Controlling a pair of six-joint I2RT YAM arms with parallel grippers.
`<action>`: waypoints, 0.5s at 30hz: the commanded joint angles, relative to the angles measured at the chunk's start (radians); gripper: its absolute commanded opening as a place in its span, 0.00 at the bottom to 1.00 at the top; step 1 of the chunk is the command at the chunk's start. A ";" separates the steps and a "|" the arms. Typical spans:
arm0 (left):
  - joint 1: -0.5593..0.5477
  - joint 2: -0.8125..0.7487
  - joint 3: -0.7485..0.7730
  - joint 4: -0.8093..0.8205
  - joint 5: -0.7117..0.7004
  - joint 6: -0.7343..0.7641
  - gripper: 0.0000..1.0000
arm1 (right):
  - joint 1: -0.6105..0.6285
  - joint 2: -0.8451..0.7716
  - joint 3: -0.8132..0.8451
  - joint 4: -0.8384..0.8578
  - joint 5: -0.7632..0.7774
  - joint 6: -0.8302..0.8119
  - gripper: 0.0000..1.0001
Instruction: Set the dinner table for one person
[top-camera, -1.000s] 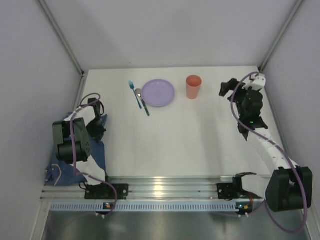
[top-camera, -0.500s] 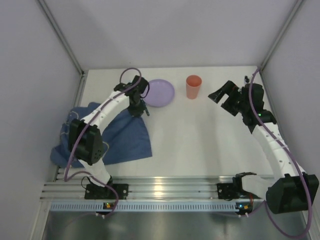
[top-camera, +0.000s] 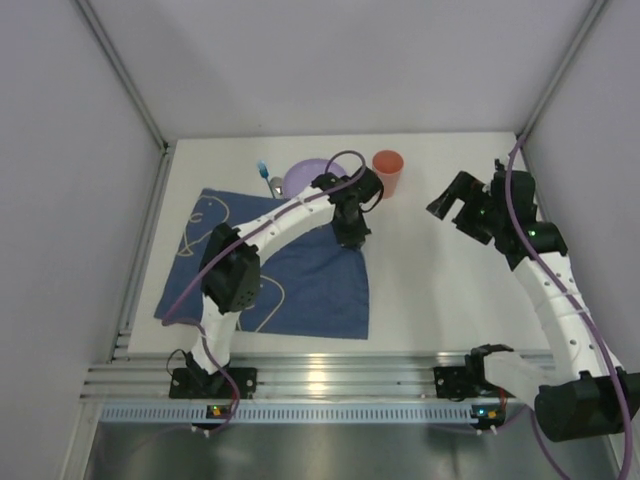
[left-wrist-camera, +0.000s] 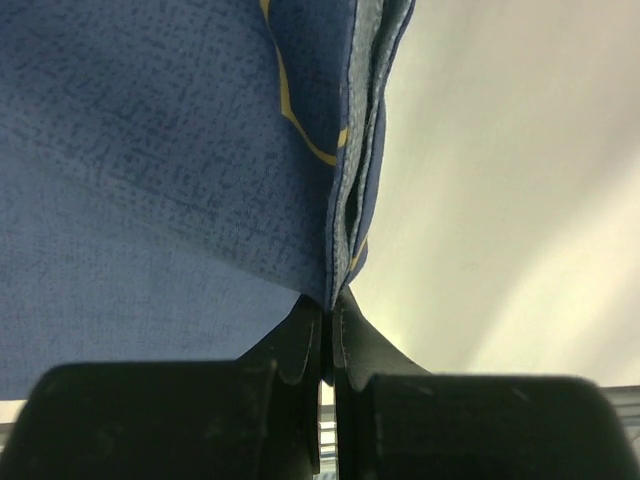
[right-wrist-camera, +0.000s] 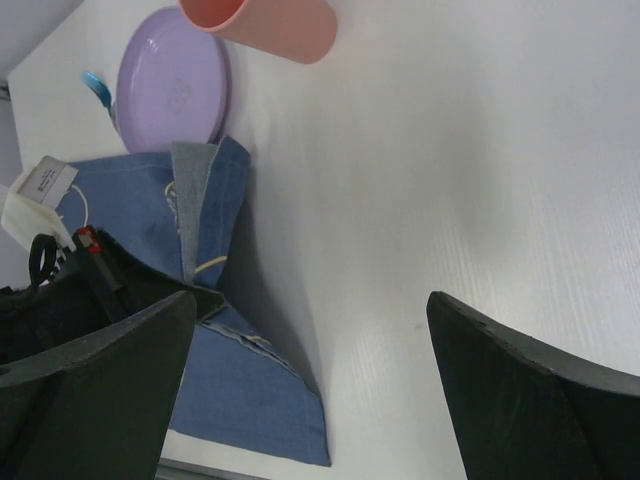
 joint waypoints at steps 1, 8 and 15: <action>-0.034 0.044 0.122 0.004 0.073 -0.043 0.00 | 0.021 -0.003 0.066 -0.033 0.040 -0.031 1.00; -0.063 0.110 0.248 0.197 0.271 -0.051 0.90 | 0.044 -0.003 0.055 -0.048 0.095 -0.044 1.00; -0.039 -0.108 0.292 0.015 -0.090 0.075 0.98 | 0.096 0.144 0.079 0.011 -0.147 -0.067 1.00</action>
